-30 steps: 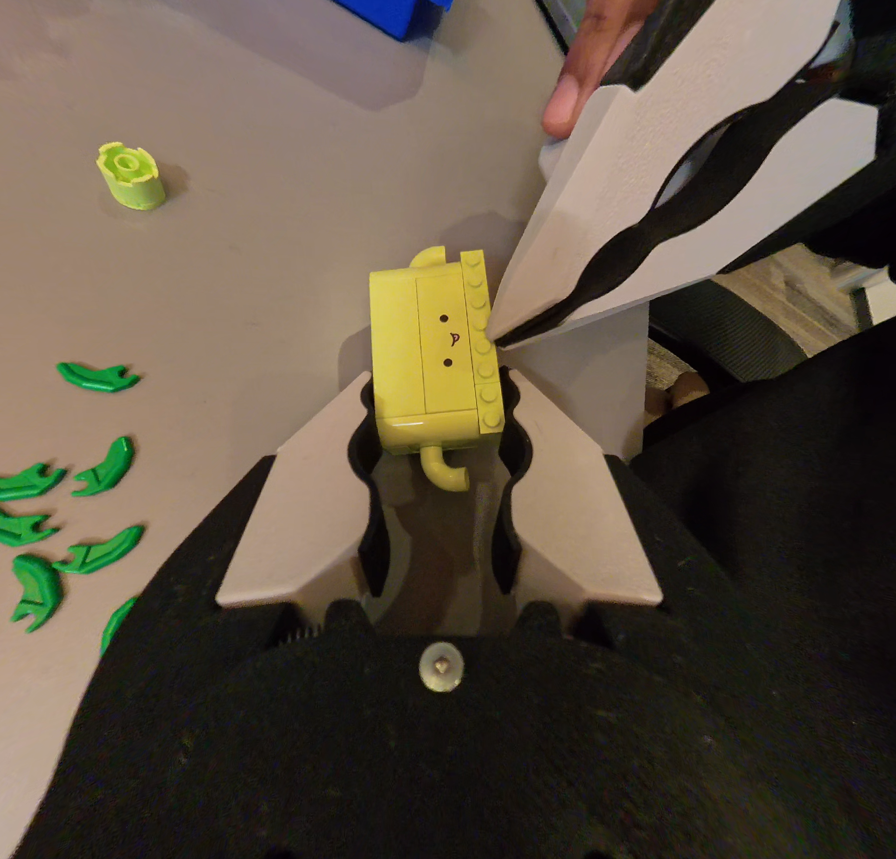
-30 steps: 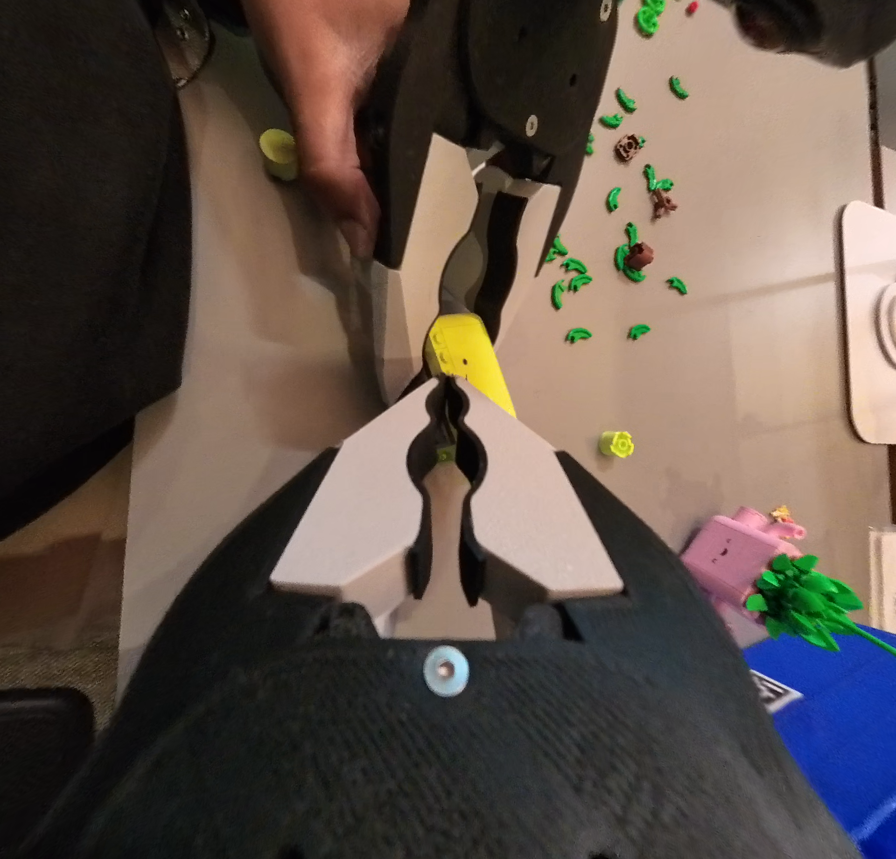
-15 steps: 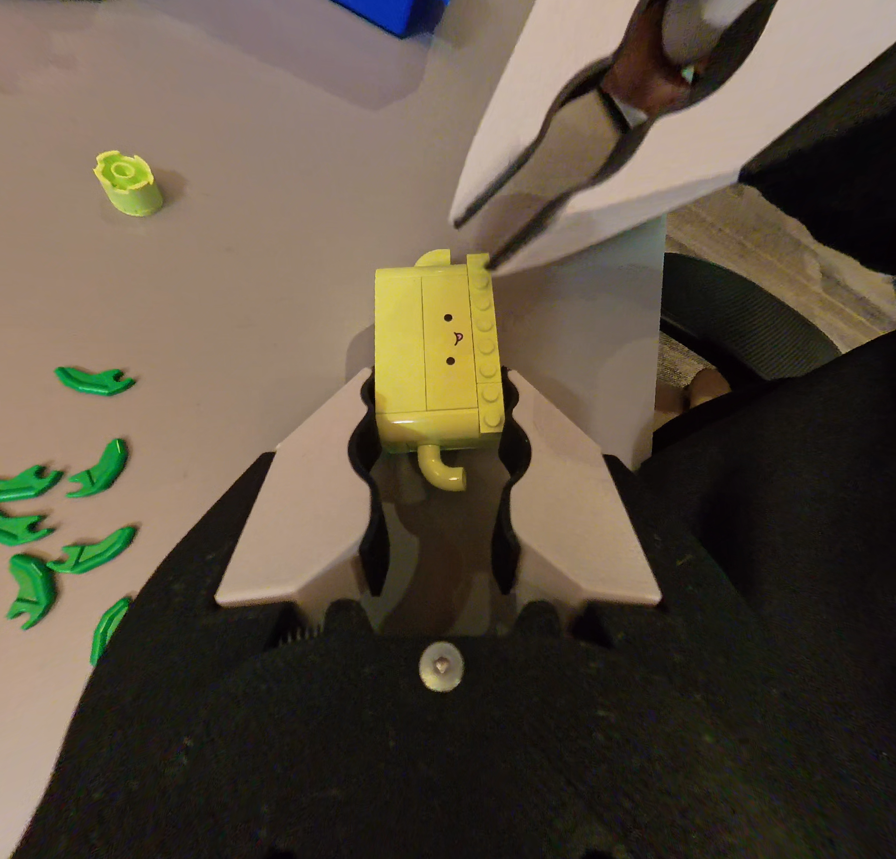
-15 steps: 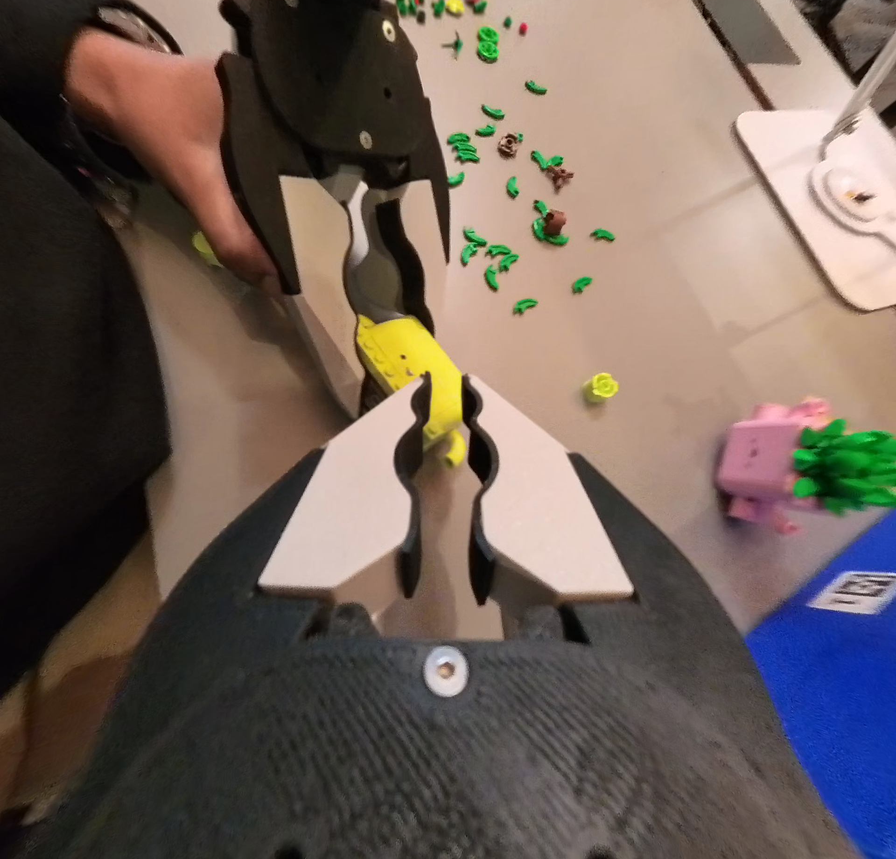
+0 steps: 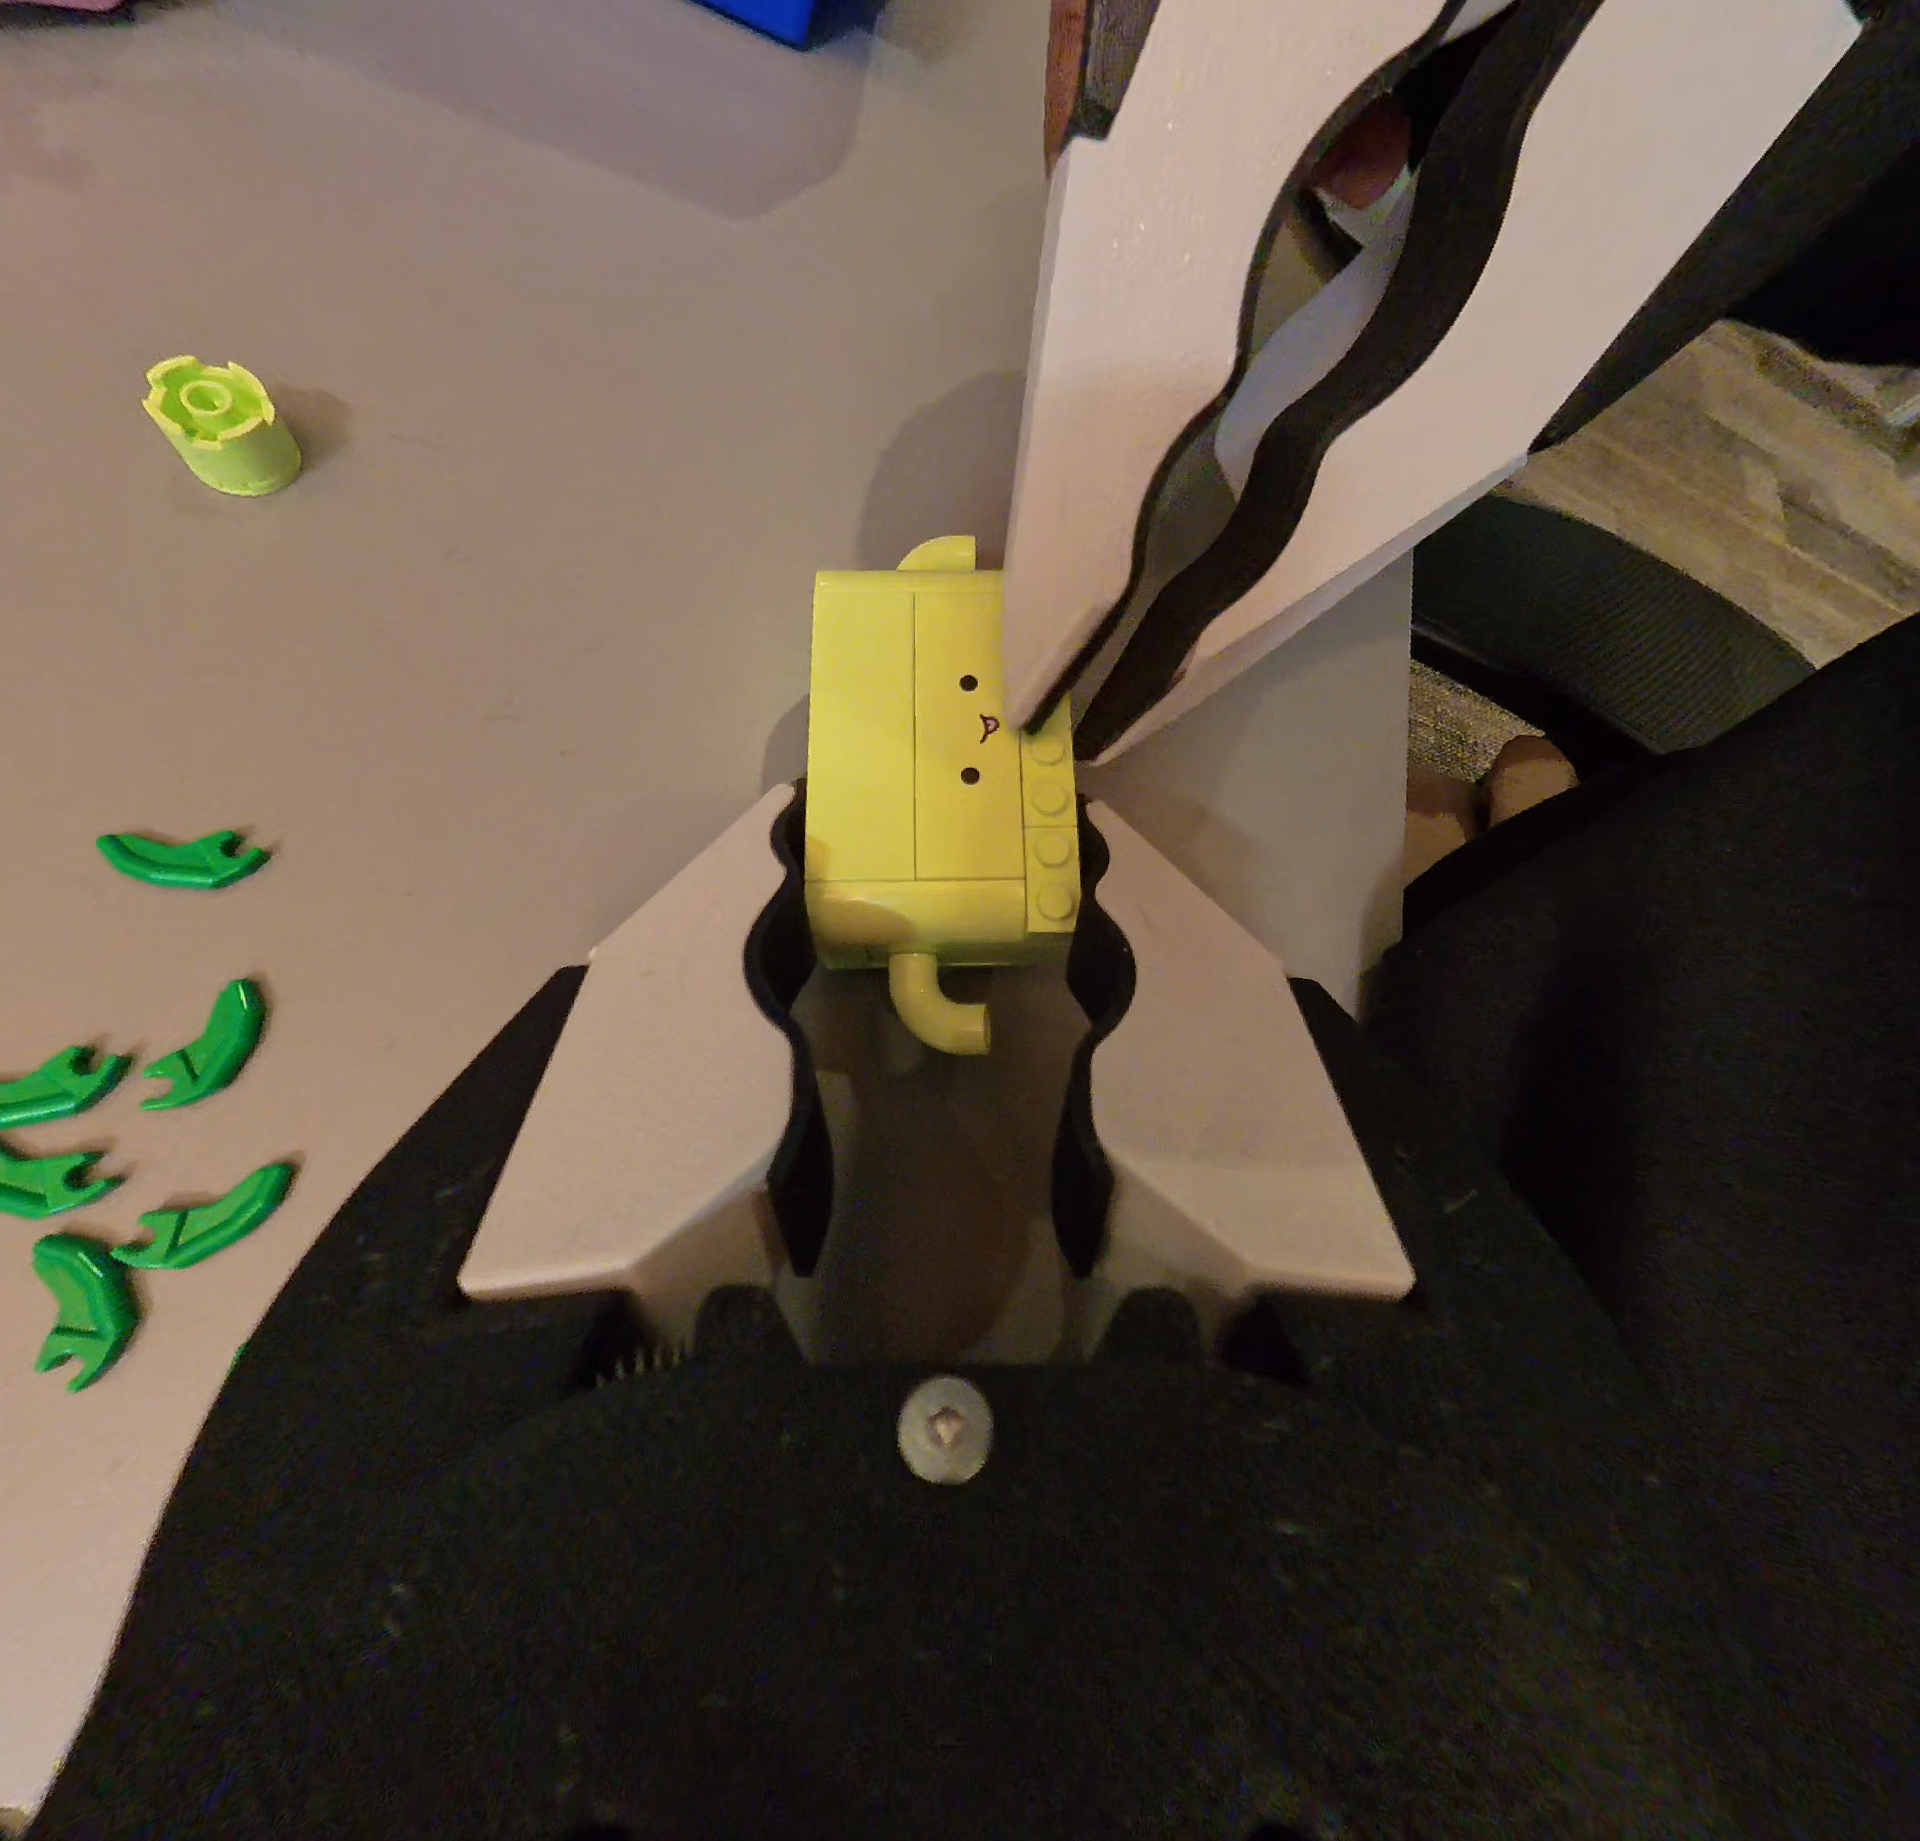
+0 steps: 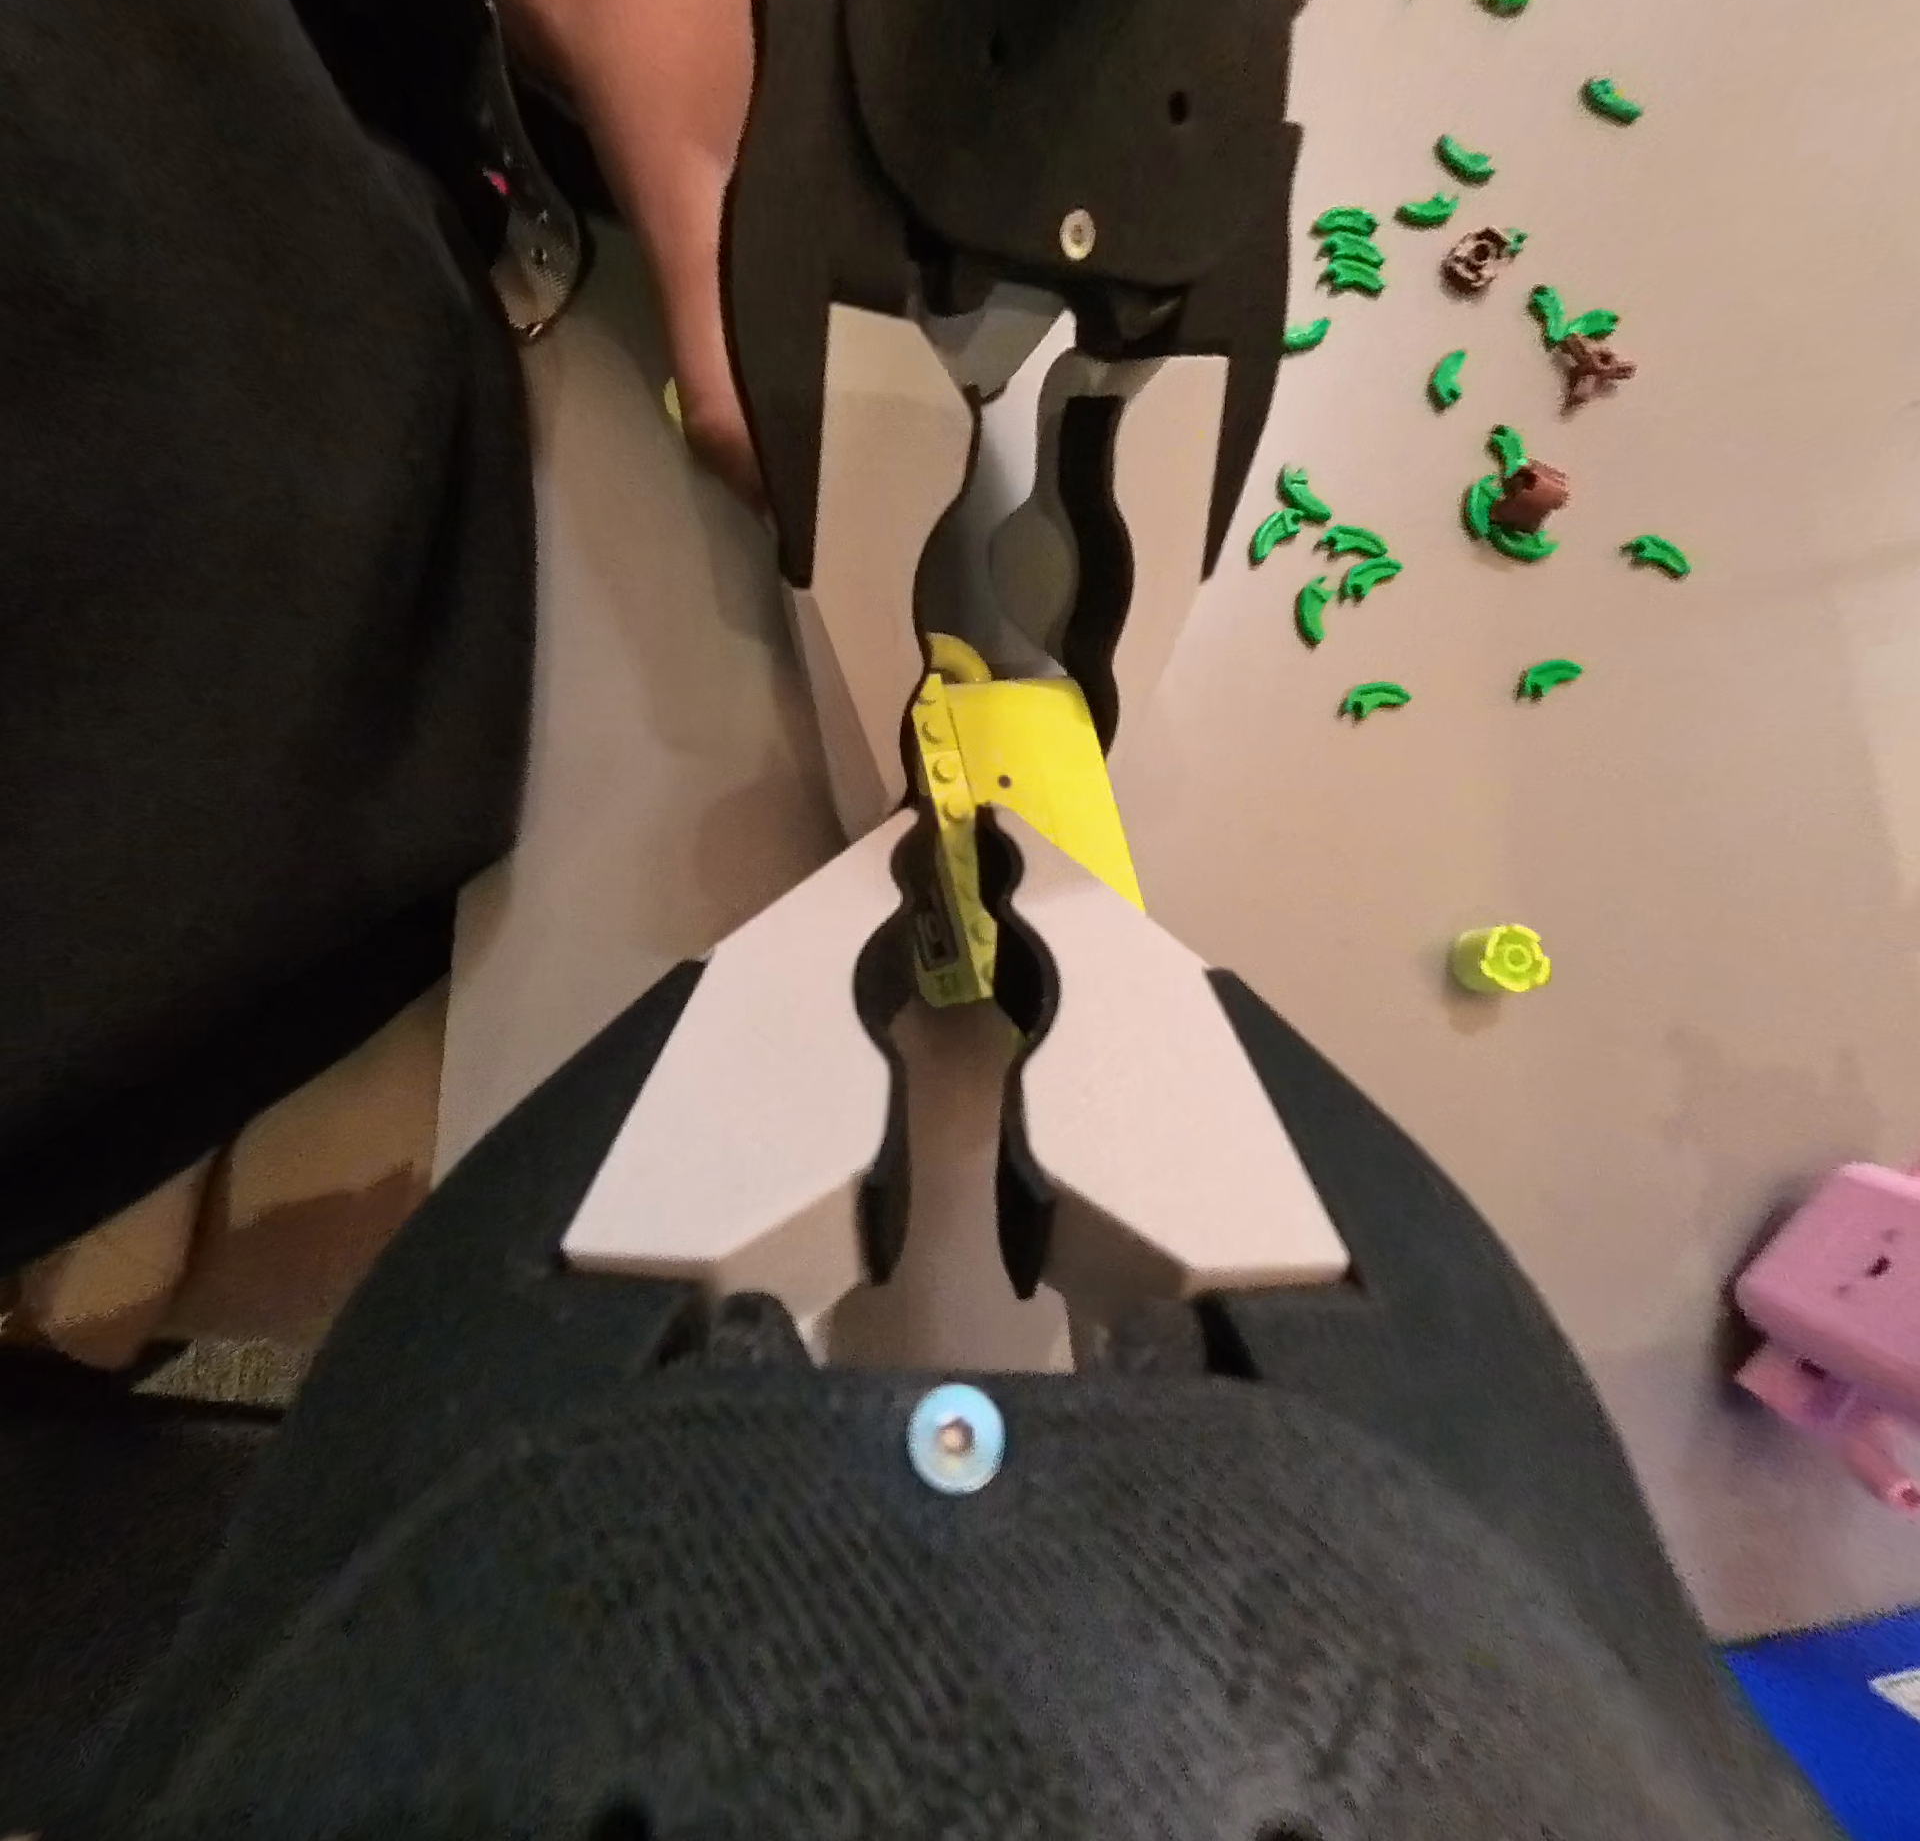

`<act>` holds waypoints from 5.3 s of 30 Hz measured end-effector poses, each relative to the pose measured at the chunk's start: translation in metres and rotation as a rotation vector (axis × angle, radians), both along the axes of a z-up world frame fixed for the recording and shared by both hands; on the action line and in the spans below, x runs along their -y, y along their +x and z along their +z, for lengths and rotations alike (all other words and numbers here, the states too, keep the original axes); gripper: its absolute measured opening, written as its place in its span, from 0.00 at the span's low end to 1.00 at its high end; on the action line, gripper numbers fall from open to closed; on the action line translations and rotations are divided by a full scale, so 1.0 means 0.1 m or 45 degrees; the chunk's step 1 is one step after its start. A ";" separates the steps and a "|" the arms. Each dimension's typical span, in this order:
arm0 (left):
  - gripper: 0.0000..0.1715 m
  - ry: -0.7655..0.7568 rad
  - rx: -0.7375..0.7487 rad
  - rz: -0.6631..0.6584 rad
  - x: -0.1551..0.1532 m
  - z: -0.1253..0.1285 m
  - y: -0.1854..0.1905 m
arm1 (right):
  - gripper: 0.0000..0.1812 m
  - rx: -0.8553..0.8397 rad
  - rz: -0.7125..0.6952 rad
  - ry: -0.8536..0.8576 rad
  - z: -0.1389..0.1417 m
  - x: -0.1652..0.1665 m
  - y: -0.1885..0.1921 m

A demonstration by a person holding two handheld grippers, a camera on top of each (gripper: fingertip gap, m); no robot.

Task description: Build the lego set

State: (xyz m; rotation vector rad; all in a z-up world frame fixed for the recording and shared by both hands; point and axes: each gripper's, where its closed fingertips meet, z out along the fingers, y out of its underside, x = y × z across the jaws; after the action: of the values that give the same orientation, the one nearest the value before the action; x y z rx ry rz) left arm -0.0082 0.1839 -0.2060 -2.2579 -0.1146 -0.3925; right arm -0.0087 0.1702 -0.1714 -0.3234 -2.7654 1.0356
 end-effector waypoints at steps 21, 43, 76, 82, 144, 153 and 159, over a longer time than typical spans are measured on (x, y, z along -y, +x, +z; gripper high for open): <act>0.27 -0.003 0.005 0.007 0.00 0.00 -0.03 | 0.04 -0.124 0.092 0.282 -0.03 0.02 -0.03; 0.28 0.009 0.126 -0.029 0.05 0.02 -0.02 | 0.00 -0.535 -0.363 0.120 0.33 -0.14 -0.53; 0.28 0.016 0.185 -0.043 -0.01 0.03 0.06 | 0.04 -0.173 0.115 0.512 0.02 -0.03 -0.01; 0.28 0.007 0.081 -0.070 -0.01 0.02 0.04 | 0.03 -0.186 0.141 0.562 -0.01 -0.01 0.01; 0.32 0.742 0.742 0.161 -0.01 0.94 -0.17 | 0.25 0.349 -0.897 -1.535 0.71 -0.18 -0.38; 0.32 0.640 0.658 0.204 0.15 0.82 -0.26 | 0.24 0.375 -0.868 -1.196 0.40 -0.16 -0.28; 0.20 0.524 0.493 0.201 0.16 0.66 -0.23 | 0.24 0.306 -0.902 -1.000 0.25 -0.14 -0.28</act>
State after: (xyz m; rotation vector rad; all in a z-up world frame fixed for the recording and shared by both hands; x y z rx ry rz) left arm -0.0309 0.1683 -0.1401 -1.7357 -0.3747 -0.6965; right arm -0.0366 0.1841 -0.1460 -1.4596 -1.9502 1.8430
